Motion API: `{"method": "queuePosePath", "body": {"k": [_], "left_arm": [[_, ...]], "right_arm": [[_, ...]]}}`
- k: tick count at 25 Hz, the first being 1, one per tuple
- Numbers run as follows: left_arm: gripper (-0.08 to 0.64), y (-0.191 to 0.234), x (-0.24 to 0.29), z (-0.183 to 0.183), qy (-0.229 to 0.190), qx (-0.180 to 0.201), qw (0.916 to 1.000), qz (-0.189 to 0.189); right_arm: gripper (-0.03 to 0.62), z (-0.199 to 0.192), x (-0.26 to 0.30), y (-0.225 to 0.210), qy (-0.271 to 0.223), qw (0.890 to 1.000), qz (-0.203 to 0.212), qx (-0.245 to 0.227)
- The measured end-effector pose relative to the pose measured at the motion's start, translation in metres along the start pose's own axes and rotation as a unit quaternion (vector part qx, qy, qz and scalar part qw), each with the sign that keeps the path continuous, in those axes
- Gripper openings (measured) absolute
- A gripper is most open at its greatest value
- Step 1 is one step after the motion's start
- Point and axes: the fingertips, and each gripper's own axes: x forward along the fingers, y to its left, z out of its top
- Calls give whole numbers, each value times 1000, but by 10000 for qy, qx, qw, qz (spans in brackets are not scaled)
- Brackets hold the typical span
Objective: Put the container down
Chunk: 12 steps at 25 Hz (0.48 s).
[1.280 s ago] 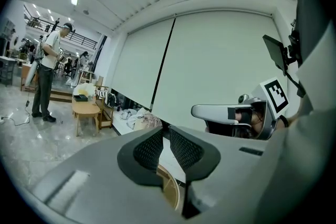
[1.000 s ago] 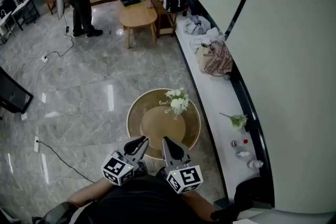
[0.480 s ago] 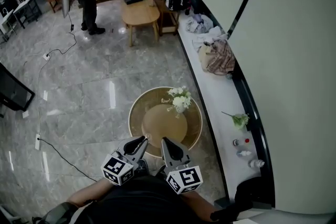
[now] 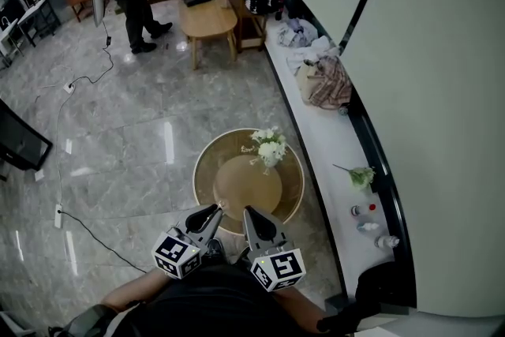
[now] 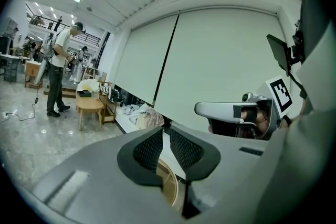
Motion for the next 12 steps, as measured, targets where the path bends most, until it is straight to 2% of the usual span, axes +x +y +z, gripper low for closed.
{"method": "queuePosePath", "body": {"k": [12], "left_arm": [[44,1,9,7,-34,51,10000,-31]], "right_arm": [[6,6,-1,-10,-43,10000,-79,-13]]}}
